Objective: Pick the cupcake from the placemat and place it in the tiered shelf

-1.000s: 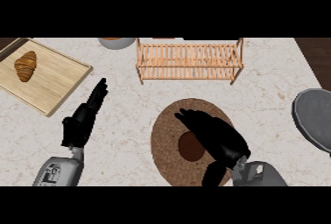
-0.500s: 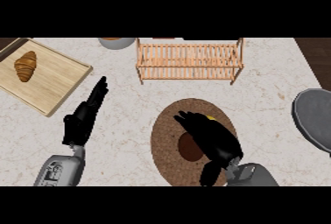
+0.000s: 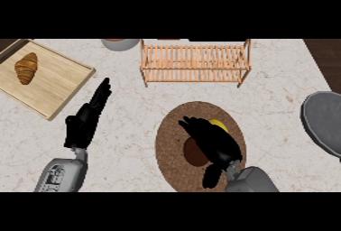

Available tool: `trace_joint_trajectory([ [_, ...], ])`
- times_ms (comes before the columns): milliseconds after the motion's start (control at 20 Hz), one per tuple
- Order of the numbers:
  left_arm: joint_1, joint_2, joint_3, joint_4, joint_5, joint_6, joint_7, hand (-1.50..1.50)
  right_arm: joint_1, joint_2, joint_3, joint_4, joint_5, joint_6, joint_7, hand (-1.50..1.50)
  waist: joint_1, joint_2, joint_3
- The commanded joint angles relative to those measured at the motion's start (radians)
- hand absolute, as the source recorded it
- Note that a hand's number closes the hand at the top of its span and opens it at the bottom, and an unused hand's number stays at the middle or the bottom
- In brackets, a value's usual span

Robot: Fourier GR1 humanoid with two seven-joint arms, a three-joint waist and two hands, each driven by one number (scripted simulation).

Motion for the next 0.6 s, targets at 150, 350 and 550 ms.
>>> trace_joint_trajectory([
  [150,0.03,-0.013,0.001,-0.056,-0.008,-0.01,0.017,0.0,0.004,-0.008,-0.033,0.024,0.036,0.006,-0.073,-1.5,0.001,0.0,0.0],
  [350,0.05,-0.052,-0.031,0.003,-0.052,0.022,-0.062,0.0,-0.088,0.057,-0.052,0.18,0.059,-0.021,-0.085,-1.5,0.003,0.001,0.0],
  [550,0.081,-0.024,-0.009,-0.071,-0.025,-0.006,-0.015,0.0,0.019,-0.019,0.032,0.055,0.106,0.035,-0.094,1.5,0.002,-0.001,0.0],
])
